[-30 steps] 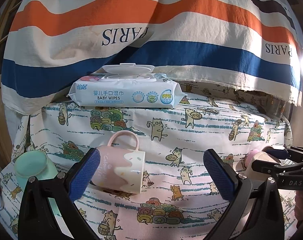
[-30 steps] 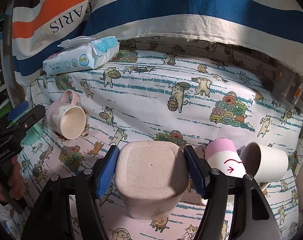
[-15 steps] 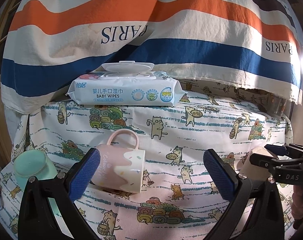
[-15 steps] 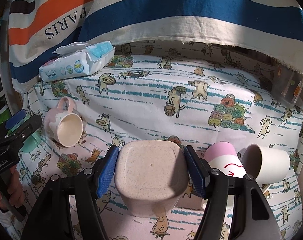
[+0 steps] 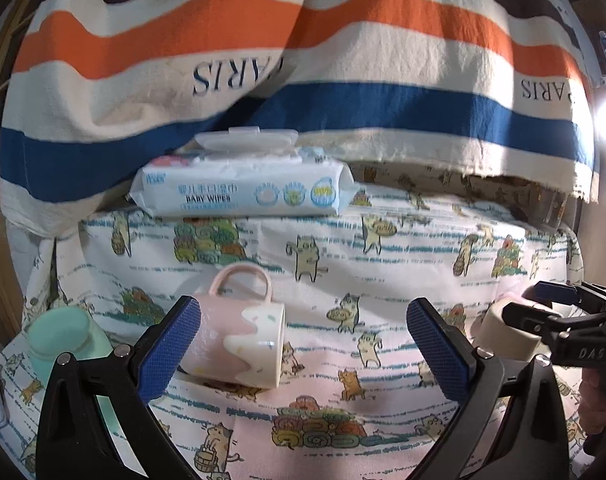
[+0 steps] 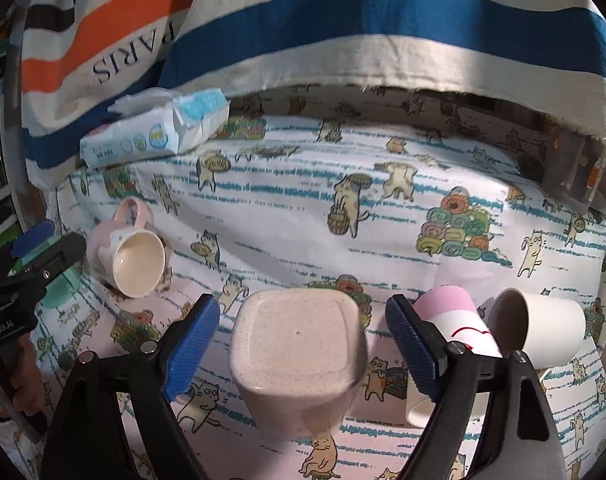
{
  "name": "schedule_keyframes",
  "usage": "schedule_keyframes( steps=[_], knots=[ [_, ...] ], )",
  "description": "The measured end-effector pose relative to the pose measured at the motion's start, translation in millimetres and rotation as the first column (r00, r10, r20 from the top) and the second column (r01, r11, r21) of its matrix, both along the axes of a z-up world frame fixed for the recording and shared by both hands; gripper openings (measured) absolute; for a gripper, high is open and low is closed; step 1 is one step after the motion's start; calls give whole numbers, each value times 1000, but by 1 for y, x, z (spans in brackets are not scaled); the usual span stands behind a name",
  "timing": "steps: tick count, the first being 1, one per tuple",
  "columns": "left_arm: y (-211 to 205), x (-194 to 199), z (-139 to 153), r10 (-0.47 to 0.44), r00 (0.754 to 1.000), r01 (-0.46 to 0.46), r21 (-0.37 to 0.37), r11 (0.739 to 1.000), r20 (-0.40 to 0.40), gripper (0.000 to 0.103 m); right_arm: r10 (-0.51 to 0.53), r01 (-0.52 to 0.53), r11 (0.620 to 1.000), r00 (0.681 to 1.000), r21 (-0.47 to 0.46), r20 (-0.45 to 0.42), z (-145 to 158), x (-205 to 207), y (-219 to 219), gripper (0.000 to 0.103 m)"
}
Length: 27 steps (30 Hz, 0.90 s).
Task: Flip cup upside down
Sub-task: 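Lower the beige cup, opening down, onto the table with the right gripper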
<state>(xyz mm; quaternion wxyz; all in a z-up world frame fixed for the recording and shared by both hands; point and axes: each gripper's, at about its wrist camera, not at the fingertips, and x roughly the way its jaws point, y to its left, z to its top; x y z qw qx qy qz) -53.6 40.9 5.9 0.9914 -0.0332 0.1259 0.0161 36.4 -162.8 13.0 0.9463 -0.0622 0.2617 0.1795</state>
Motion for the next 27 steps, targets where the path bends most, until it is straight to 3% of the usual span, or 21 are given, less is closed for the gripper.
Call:
schedule_keyframes(
  steps=[3, 6, 15, 27],
  knots=[
    [-2, -8, 9, -3, 999, 3, 8, 1000, 41, 102, -10, 9, 1000, 999, 27, 35, 9, -5, -11, 90],
    [-9, -14, 19, -21, 997, 20, 20, 1000, 80, 102, -28, 24, 998, 996, 53, 82, 20, -12, -24, 102],
    [-33, -18, 38, -48, 989, 44, 31, 999, 139, 102, -105, 88, 993, 954, 72, 281, 45, -38, -58, 103],
    [-51, -11, 12, -92, 987, 92, 6, 996, 133, 102, -141, 120, 989, 940, 84, 311, 12, -42, -76, 103]
  ],
)
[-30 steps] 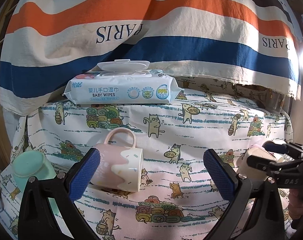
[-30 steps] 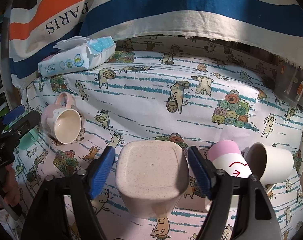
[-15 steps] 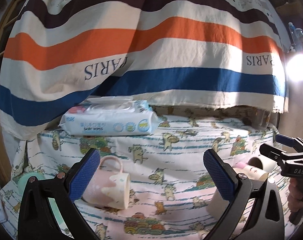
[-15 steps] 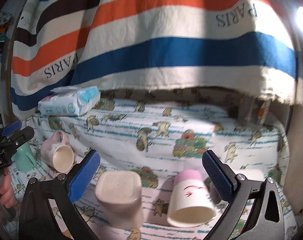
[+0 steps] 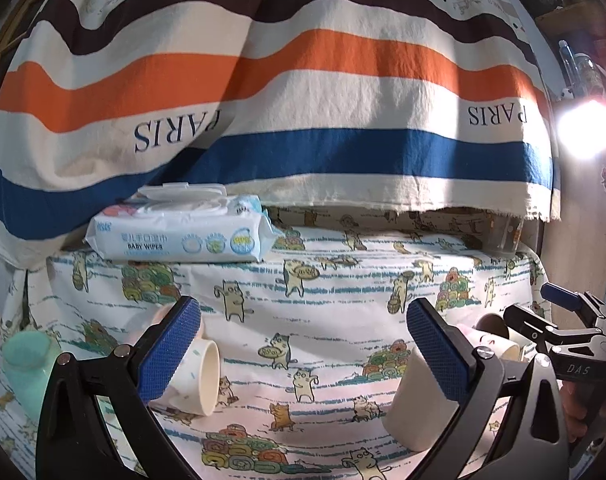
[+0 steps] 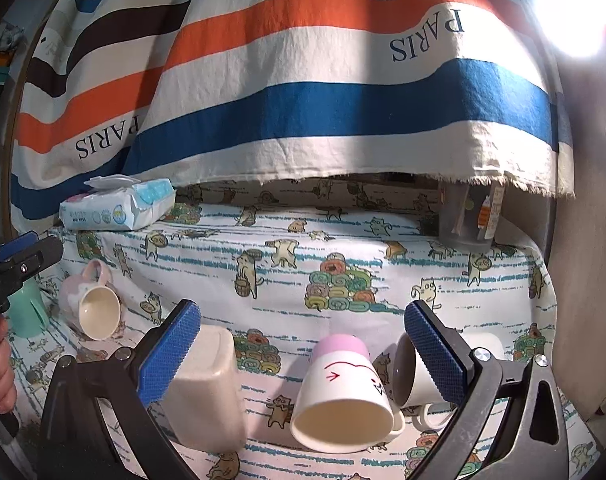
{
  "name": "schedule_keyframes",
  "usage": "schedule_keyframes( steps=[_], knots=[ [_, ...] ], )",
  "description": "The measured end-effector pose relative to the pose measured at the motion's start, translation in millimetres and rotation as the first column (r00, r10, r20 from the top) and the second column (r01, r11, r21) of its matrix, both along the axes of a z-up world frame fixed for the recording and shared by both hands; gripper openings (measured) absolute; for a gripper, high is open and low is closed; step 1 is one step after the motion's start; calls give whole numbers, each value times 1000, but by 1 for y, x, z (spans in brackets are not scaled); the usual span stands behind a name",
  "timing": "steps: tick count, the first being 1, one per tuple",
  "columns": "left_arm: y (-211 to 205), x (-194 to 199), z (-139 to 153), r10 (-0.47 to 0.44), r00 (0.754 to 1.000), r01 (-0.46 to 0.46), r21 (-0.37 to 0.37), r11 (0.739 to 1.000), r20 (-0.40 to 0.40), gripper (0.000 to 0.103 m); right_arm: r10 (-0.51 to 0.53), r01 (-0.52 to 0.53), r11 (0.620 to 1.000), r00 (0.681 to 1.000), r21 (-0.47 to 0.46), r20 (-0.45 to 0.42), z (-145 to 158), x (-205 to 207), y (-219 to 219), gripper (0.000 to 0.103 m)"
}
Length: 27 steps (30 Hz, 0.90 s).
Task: Flip cup upside down
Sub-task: 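Lower the beige cup, opening down, onto the table with the right gripper, then open the right gripper and withdraw it from the beige cup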
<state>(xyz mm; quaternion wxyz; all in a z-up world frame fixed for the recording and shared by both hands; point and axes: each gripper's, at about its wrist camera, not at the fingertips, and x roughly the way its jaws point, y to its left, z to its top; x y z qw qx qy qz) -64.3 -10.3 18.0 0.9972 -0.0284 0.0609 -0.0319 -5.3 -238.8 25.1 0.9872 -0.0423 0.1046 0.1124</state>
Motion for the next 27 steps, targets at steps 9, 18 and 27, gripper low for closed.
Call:
schedule_keyframes(
  steps=[9, 18, 27],
  knots=[
    [-4, 4, -18, 14, 1000, -13, 23, 1000, -16, 102, -26, 27, 1000, 999, 12, -22, -15, 5, -4, 103],
    [-5, 30, -29, 32, 987, -28, 25, 999, -158, 102, -28, 28, 1000, 995, -5, -92, -23, 15, 0, 103],
    [-11, 30, -29, 41, 987, -32, 57, 998, -156, 102, -48, 48, 999, 995, 2, -92, -23, 14, -3, 103]
  ],
)
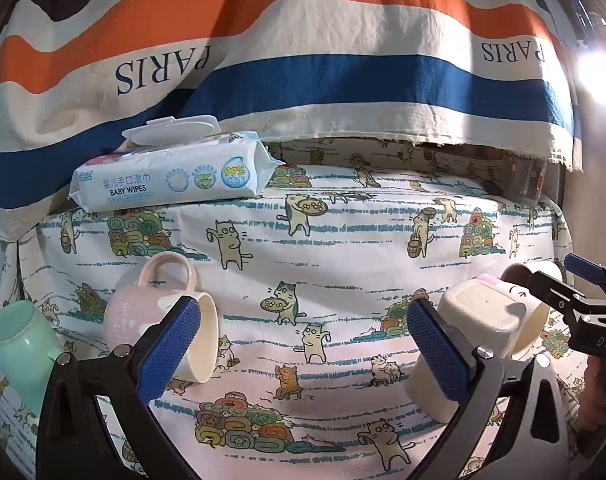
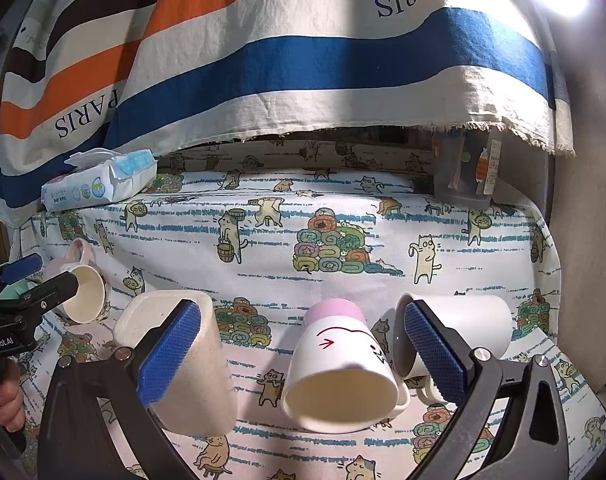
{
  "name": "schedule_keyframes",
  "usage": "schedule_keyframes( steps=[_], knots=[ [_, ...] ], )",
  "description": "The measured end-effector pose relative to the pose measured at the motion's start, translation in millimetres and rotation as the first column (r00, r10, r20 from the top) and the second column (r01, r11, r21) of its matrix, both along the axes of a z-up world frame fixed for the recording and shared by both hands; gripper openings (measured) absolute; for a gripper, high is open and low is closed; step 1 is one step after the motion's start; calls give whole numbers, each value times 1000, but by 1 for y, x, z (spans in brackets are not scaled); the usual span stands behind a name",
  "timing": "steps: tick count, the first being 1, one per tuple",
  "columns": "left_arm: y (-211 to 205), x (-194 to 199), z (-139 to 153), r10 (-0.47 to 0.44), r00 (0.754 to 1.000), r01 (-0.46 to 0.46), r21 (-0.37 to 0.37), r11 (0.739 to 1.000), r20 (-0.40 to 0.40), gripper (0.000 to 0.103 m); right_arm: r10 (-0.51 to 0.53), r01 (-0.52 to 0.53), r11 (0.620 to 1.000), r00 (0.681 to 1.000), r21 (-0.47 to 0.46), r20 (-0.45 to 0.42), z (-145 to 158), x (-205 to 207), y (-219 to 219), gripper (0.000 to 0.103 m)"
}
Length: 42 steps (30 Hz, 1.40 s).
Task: Flip cup upside down
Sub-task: 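Open the right gripper and withdraw it from the beige cup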
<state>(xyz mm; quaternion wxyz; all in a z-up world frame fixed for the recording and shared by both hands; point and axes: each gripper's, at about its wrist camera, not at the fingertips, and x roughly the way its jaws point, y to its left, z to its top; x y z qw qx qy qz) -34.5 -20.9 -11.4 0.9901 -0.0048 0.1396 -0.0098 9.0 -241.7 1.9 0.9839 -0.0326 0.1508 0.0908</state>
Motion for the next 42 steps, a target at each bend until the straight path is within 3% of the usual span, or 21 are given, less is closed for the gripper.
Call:
schedule_keyframes(
  steps=[42],
  knots=[
    [5, -1, 0, 20, 1000, -20, 4, 1000, 4, 102, -12, 12, 1000, 1000, 2, -1, 1, 1, -3, 103]
  ],
)
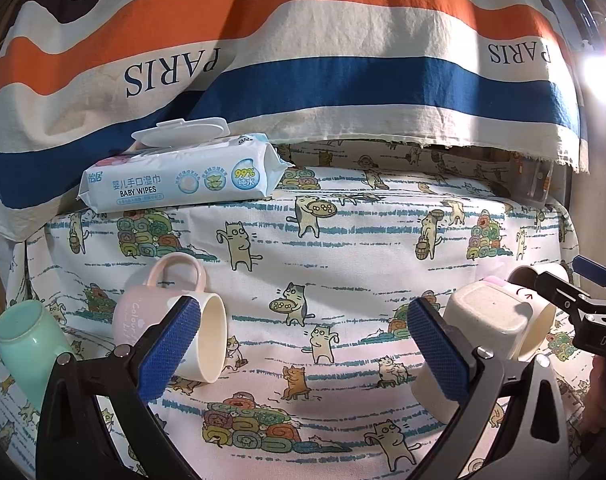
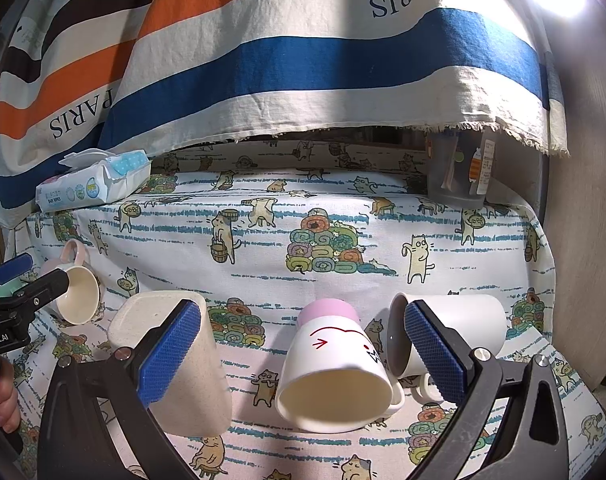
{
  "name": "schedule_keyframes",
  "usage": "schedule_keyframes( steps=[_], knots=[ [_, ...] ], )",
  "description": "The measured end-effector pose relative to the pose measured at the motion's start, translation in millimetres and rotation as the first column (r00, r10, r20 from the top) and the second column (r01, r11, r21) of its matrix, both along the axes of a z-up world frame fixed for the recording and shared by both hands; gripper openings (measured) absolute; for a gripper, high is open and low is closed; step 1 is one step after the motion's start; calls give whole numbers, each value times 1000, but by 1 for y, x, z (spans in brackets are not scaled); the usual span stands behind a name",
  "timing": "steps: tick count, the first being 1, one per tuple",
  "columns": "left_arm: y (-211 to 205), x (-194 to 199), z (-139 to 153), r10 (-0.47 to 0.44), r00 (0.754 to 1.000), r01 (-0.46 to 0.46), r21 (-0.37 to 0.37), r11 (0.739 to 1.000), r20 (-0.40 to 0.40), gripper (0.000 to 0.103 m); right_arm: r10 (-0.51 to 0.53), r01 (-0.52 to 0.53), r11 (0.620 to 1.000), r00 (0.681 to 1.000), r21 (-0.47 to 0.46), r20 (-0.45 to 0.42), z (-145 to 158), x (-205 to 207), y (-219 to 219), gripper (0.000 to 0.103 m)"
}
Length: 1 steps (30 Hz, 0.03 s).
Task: Flip cup upside down
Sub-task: 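Open the right gripper and withdraw it from the beige cup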
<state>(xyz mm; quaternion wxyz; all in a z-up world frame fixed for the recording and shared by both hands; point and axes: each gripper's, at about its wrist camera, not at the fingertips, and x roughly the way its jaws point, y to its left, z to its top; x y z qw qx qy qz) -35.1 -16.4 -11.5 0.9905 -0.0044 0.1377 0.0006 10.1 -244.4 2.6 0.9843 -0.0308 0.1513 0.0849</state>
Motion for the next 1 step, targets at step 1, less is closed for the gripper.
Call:
schedule_keyframes(
  steps=[1],
  knots=[
    [0, 0, 0, 0, 1000, 0, 0, 1000, 0, 102, 0, 0, 1000, 1000, 0, 0, 0, 0, 0, 103]
  ],
)
